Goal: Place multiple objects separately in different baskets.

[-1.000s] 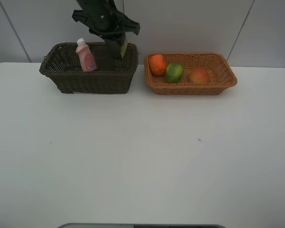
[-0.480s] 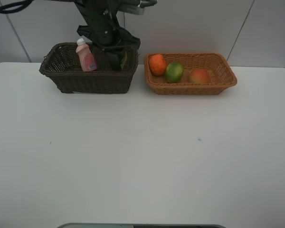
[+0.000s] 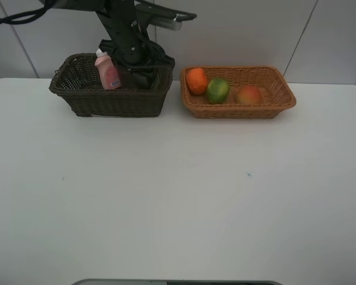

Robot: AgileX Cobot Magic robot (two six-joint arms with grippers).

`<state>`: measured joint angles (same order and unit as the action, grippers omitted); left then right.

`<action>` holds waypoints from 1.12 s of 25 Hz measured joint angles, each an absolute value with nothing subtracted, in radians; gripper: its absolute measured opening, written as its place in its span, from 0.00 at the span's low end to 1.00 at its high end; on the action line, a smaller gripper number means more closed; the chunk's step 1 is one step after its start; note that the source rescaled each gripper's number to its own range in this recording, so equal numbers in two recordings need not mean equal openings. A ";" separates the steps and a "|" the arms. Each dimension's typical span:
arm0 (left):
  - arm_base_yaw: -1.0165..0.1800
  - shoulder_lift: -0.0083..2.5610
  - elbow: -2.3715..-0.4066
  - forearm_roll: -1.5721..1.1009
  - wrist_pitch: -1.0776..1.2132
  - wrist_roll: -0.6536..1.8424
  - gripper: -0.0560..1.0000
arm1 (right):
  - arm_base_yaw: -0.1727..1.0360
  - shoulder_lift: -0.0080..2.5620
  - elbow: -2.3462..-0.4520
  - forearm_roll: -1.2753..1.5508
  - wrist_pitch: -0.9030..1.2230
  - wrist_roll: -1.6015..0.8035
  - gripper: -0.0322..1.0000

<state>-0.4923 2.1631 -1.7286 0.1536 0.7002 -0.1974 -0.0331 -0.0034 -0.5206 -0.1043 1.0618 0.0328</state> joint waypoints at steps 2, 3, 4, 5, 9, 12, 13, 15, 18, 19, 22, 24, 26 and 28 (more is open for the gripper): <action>-0.492 2.163 -1.729 0.154 0.700 -0.197 0.53 | -0.033 -0.003 -0.521 -0.104 1.062 0.033 0.96; -0.492 2.163 -1.729 0.154 0.698 -0.197 0.60 | -0.033 -0.003 -0.521 -0.104 1.062 0.033 0.96; -0.492 2.162 -1.729 0.154 0.698 -0.197 0.68 | -0.033 -0.003 -0.521 -0.104 1.062 0.033 0.96; -0.492 2.160 -1.731 0.154 0.697 -0.197 0.78 | -0.033 -0.003 -0.521 -0.104 1.062 0.033 0.96; -0.494 2.149 -1.731 0.154 0.695 -0.197 0.94 | -0.033 -0.003 -0.521 -0.104 1.062 0.033 0.96; -0.499 2.130 -1.731 0.154 0.697 -0.197 0.95 | -0.033 -0.003 -0.521 -0.104 1.062 0.033 0.96; -0.501 2.119 -1.731 0.154 0.699 -0.197 0.95 | -0.033 -0.003 -0.521 -0.103 1.062 0.033 0.96; -0.504 2.092 -1.731 0.154 0.702 -0.197 0.95 | -0.033 -0.003 -0.521 -0.103 1.062 0.033 0.96; -0.504 2.039 -1.731 0.154 0.726 -0.197 0.95 | -0.033 -0.003 -0.521 -0.103 1.062 0.033 0.96; -0.504 2.023 -1.731 0.154 0.738 -0.197 0.96 | -0.033 -0.003 -0.521 -0.103 1.062 0.033 0.96; -0.502 1.961 -1.715 0.155 0.778 -0.197 0.96 | -0.033 -0.003 -0.521 -0.103 1.062 0.033 0.96; -0.494 1.906 -1.666 0.157 0.783 -0.196 0.96 | -0.033 -0.003 -0.521 -0.103 1.062 0.033 0.96; -0.477 1.843 -1.592 0.158 0.777 -0.184 0.96 | -0.033 -0.003 -0.521 -0.103 1.062 0.033 0.96; -0.448 1.766 -1.502 0.158 0.767 -0.177 0.96 | -0.033 -0.003 -0.521 -0.103 1.062 0.033 0.96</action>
